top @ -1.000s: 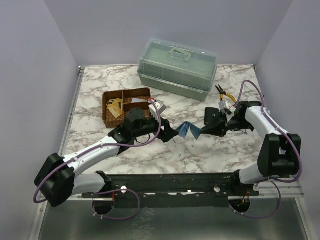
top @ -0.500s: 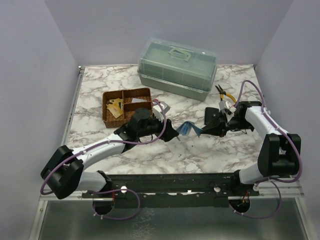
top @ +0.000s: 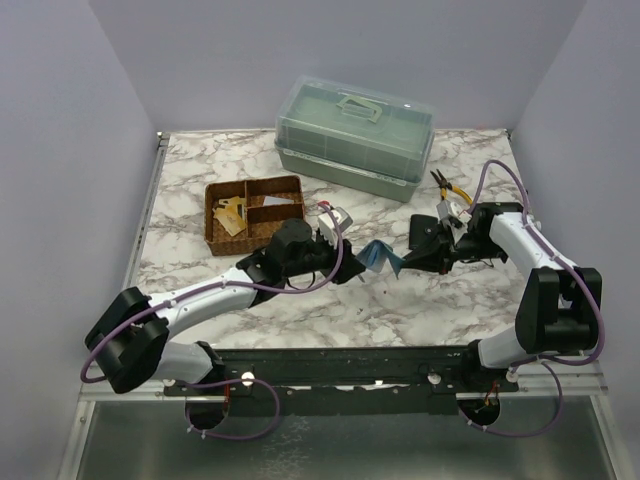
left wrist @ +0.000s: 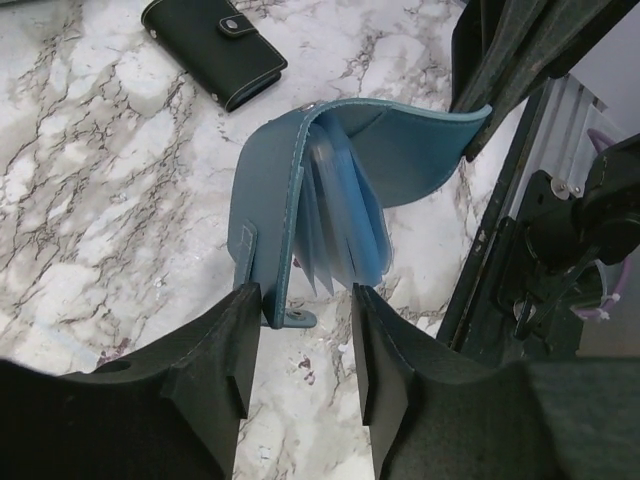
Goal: Take the credit cards out of the card holder
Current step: Open the card holder at the center of the board.
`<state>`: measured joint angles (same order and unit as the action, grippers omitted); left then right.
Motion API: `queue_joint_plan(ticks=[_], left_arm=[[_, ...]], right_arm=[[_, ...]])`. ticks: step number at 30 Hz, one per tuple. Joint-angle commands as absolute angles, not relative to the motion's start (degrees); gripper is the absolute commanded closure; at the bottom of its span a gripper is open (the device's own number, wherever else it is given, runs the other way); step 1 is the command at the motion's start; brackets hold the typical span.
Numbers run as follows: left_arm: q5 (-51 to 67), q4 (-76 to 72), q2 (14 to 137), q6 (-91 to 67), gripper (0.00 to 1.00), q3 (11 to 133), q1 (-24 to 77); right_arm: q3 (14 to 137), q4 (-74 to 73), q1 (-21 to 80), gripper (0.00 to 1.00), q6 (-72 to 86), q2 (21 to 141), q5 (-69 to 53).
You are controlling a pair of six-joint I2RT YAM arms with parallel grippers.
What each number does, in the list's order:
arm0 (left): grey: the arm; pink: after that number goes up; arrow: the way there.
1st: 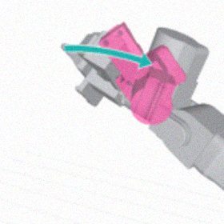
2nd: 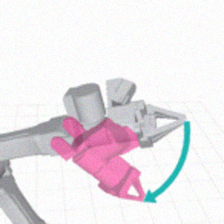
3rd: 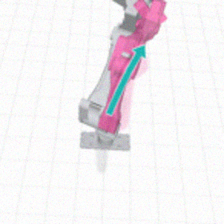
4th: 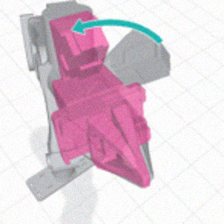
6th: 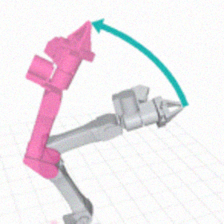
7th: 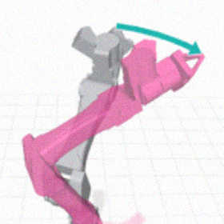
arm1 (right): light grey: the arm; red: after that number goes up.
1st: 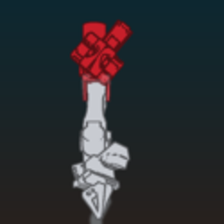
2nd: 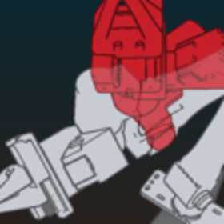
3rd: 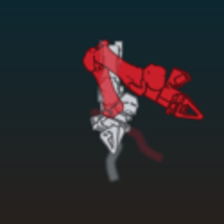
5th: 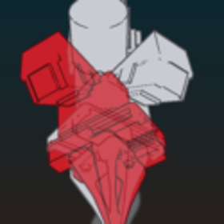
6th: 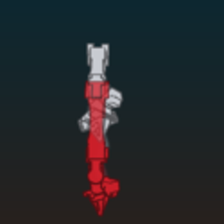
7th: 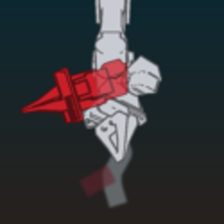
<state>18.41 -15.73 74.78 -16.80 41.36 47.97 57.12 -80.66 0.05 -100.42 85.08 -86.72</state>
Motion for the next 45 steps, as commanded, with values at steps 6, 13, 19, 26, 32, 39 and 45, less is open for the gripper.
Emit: queue_joint_plan(ticks=[6,13,19,26,32,39,45], left_arm=[[16.9,-17.6,76.9,-15.1,0.51,44.1,48.1],[17.8,-18.2,75.0,-13.0,0.26,43.2,48.1],[16.1,-17.6,74.5,-12.5,0.3,42.7,47.9],[15.8,-16.5,77.9,-12.8,0.47,45.8,47.9],[19.8,-19.9,76.2,-11.8,0.65,44.6,47.9],[23.9,-26.2,70.6,-12.1,0.36,39.3,47.2],[25.7,-26.9,69.3,-13.7,0.3,37.4,47.0]], right_arm=[[58.6,-81.6,1.9,1.0,-99.5,85.1,-89.7],[59.1,-81.6,2.2,1.0,-99.0,84.4,-89.4],[59.4,-81.6,2.2,1.0,-98.6,83.6,-89.7],[59.3,-81.6,3.3,1.0,-97.5,83.0,-90.3],[59.7,-81.5,4.2,1.0,-96.4,83.0,-90.9],[60.9,-81.5,4.2,1.0,-93.6,82.5,-91.8],[61.7,-81.5,4.3,1.0,-92.1,81.6,-93.0]])
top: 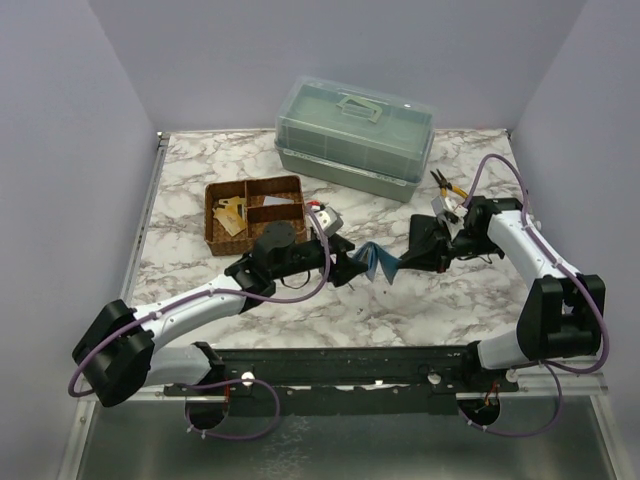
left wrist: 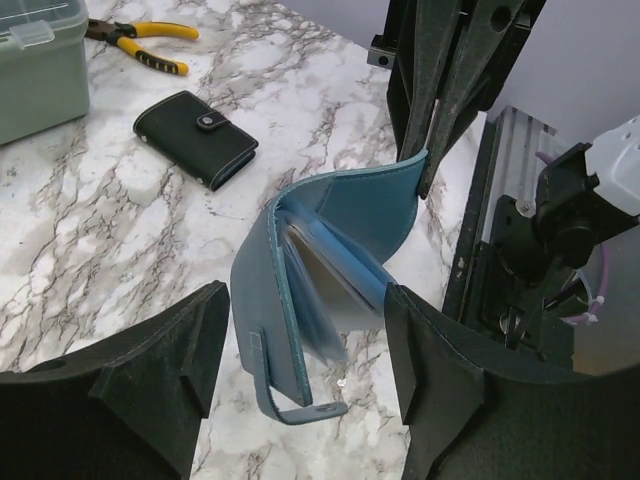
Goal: Take the credit cards out of the card holder
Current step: Open the card holder at the center of the board.
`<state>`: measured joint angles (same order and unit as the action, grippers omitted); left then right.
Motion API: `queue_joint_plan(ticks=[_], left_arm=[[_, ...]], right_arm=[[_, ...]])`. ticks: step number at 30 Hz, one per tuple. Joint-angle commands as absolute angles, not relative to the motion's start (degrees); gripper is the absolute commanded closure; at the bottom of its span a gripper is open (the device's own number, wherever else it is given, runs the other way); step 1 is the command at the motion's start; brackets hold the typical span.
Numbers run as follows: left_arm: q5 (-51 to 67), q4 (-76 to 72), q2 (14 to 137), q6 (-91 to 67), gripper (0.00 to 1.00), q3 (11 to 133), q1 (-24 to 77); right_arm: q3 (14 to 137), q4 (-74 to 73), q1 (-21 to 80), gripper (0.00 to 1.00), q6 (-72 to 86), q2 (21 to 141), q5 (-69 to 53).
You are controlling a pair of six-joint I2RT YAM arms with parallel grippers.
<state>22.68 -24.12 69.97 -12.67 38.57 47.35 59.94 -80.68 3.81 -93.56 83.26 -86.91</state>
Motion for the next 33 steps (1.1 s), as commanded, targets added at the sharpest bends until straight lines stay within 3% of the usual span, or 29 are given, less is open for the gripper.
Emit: queue_joint_plan(ticks=[1,7,15,17,24,33], left_arm=[[25.4,-26.9,69.7,-14.3,0.3,37.5,47.1],[22.3,-26.4,72.5,-17.4,0.38,38.7,47.1],[21.8,-26.1,72.9,-17.9,0.69,38.5,46.8],[21.8,-26.1,72.3,-17.9,0.73,38.3,46.7],[22.6,-26.2,73.0,-17.6,0.51,39.2,46.5],[27.9,-30.6,75.8,-21.3,0.37,40.5,46.6]], right_arm=[[62.0,-81.5,4.3,1.0,-91.8,81.6,-93.3],[62.6,-81.5,4.9,1.0,-90.5,81.9,-94.6],[62.8,-81.5,5.2,1.0,-89.5,82.2,-94.9],[62.8,-81.5,5.3,1.0,-89.3,82.2,-94.9],[63.0,-81.5,6.9,1.0,-88.6,82.3,-95.2],[64.4,-81.5,7.3,1.0,-88.1,84.1,-95.1]])
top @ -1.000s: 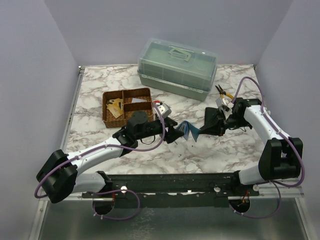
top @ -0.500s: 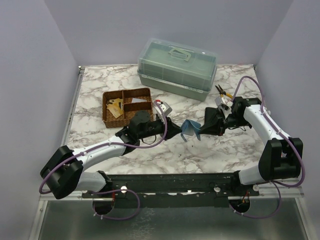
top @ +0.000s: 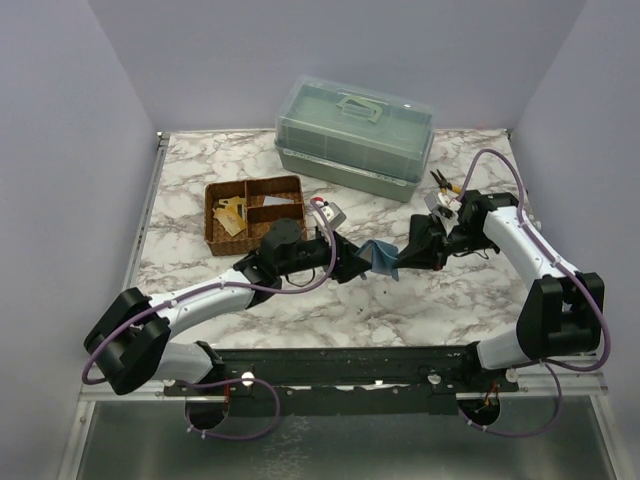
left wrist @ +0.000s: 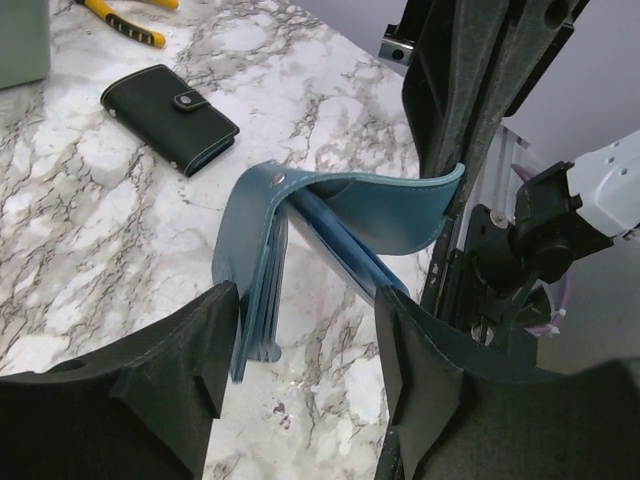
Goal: Take the credit cards out of the card holder
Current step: Open the card holder at the center of the board.
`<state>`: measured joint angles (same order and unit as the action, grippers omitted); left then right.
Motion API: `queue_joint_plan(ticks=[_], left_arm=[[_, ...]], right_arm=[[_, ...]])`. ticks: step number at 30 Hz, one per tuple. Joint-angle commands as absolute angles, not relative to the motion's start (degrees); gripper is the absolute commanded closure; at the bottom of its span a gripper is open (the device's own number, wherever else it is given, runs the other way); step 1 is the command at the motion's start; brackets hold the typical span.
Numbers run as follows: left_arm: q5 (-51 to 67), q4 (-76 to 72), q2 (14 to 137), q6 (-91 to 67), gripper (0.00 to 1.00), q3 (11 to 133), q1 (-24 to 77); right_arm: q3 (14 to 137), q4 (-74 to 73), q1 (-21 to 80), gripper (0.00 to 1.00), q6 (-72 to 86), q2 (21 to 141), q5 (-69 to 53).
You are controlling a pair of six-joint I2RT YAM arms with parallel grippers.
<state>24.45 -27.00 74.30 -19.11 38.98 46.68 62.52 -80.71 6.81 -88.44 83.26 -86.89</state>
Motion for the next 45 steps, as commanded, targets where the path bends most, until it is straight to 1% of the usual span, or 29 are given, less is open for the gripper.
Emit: queue_joint_plan(ticks=[1,6,8,9,11,13,14,15,16,17,19,26,30,32,35,36,39,43,45], left_arm=[[28.0,-31.0,75.9,-21.8,0.36,40.4,46.6],[26.7,-31.9,76.1,-23.8,0.33,39.8,46.5],[25.5,-32.0,76.5,-24.7,0.33,39.8,46.6],[25.3,-32.1,76.9,-25.1,0.37,39.9,46.5],[25.3,-32.4,77.9,-26.0,0.49,40.3,46.4],[26.5,-32.6,79.2,-26.3,0.58,41.0,46.3],[28.2,-33.3,80.4,-26.4,0.67,41.6,46.2],[28.6,-33.6,80.5,-26.3,0.67,41.5,46.1],[28.8,-34.1,80.5,-26.3,0.67,41.4,46.0],[29.0,-34.5,80.4,-26.3,0.62,41.1,45.9],[29.0,-35.3,79.6,-26.4,0.51,40.3,45.6],[29.2,-36.5,80.1,-29.5,0.42,39.9,44.8],[30.5,-36.6,83.4,-33.7,0.43,42.1,44.5],[31.0,-36.6,85.1,-36.6,0.46,43.1,43.8],[32.3,-36.6,86.6,-40.7,0.54,43.9,42.6],[32.5,-36.6,86.7,-41.8,0.54,44.1,42.3],[33.1,-36.6,86.8,-44.6,0.53,44.5,41.7],[33.6,-36.6,87.1,-46.7,0.45,45.3,41.5],[34.9,-36.9,87.7,-46.9,0.43,45.8,41.5]], right_arm=[[64.4,-81.5,7.3,1.0,-88.1,84.2,-95.0],[64.5,-81.5,7.3,1.0,-87.7,84.4,-94.8],[64.5,-81.5,7.3,1.0,-87.3,84.6,-95.1],[64.6,-81.5,7.3,1.0,-87.0,84.6,-95.2],[64.8,-81.5,7.4,1.0,-86.5,84.7,-95.7],[64.9,-81.5,7.4,1.0,-86.0,84.8,-96.0],[65.0,-81.5,7.5,1.0,-85.3,84.5,-96.4],[65.1,-81.5,7.5,1.0,-84.8,84.4,-96.7],[65.2,-81.5,7.6,1.0,-84.3,84.2,-96.8],[65.3,-81.5,7.6,1.0,-84.0,84.1,-97.0],[65.7,-81.5,7.6,1.0,-83.2,83.8,-96.9],[66.1,-81.5,7.7,1.0,-83.6,84.0,-95.6],[66.3,-81.5,8.0,1.0,-84.0,84.3,-94.7],[66.5,-81.5,8.1,1.0,-84.2,84.4,-94.0],[66.4,-81.6,8.0,1.0,-84.4,84.5,-92.6],[66.4,-81.5,8.1,1.0,-84.4,84.6,-92.2],[66.2,-81.2,8.1,1.0,-84.3,84.9,-91.1],[66.2,-80.5,8.1,1.0,-83.5,85.3,-90.7],[66.4,-79.3,8.1,1.0,-81.8,85.5,-90.4]])
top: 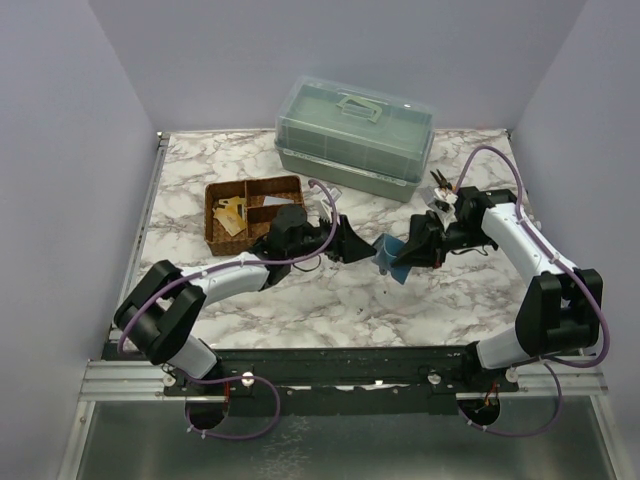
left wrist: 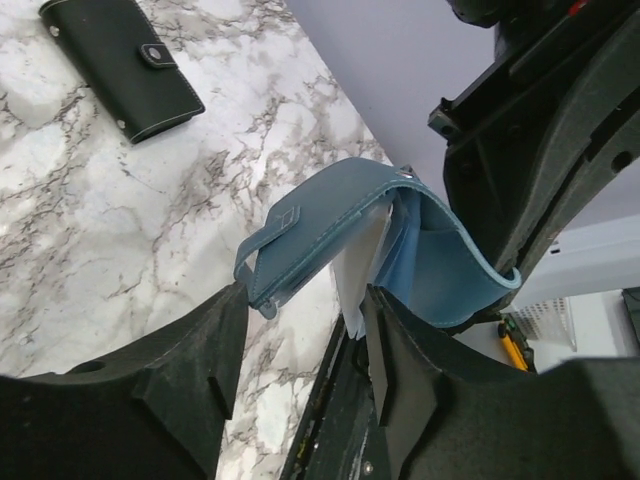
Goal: Take the credit cards out of the card holder
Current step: Open the card holder at the center of the board.
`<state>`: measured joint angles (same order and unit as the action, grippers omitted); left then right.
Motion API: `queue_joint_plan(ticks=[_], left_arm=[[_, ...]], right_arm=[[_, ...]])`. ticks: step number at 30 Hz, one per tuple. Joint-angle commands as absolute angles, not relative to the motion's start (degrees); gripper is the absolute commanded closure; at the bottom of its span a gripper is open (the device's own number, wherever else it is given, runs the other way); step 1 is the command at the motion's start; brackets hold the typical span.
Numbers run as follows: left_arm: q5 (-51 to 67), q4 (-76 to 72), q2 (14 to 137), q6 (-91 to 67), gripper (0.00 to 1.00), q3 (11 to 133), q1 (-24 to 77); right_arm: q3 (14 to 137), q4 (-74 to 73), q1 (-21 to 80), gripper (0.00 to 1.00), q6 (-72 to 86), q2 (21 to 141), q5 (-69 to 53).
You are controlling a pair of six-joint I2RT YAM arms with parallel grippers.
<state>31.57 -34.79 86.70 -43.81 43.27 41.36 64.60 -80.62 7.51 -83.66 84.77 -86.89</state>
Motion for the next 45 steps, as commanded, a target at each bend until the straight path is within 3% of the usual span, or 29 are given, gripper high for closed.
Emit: queue_joint_plan(ticks=[1,10,16,20,27,33,37,39,42,45], left_arm=[[36.0,-37.7,88.0,-46.9,0.42,46.1,41.4],[48.2,-44.9,91.0,-46.7,0.36,46.2,41.4],[49.7,-47.1,88.5,-46.8,0.21,44.1,41.4],[48.9,-47.1,88.6,-48.1,0.21,43.8,41.3],[45.7,-44.7,90.9,-50.1,0.32,44.5,41.0],[45.5,-42.2,91.6,-49.9,0.54,44.9,40.4],[45.7,-41.2,91.6,-49.9,0.79,44.8,39.9],[45.8,-41.0,91.3,-49.9,0.85,44.8,39.7],[45.6,-40.6,90.6,-51.0,0.91,44.3,39.2],[45.3,-40.5,90.2,-54.0,1.0,43.1,38.2]], right_arm=[[66.5,-78.6,8.1,1.0,-80.7,85.5,-90.2],[67.7,-77.5,8.1,1.0,-76.8,85.1,-89.5],[69.0,-81.4,8.1,1.0,-80.2,87.1,-90.6],[69.0,-81.6,8.0,1.0,-80.4,87.6,-90.9],[69.3,-81.6,8.1,1.0,-79.7,87.4,-90.6],[69.6,-81.6,8.1,1.0,-79.5,87.6,-90.6],[69.9,-81.3,8.1,1.0,-79.1,87.7,-90.0],[69.9,-79.2,8.1,1.0,-76.3,87.8,-88.6],[68.4,-66.9,8.1,0.88,-60.9,86.5,-83.6],[64.7,-50.0,8.4,0.67,-41.7,82.7,-73.3]])
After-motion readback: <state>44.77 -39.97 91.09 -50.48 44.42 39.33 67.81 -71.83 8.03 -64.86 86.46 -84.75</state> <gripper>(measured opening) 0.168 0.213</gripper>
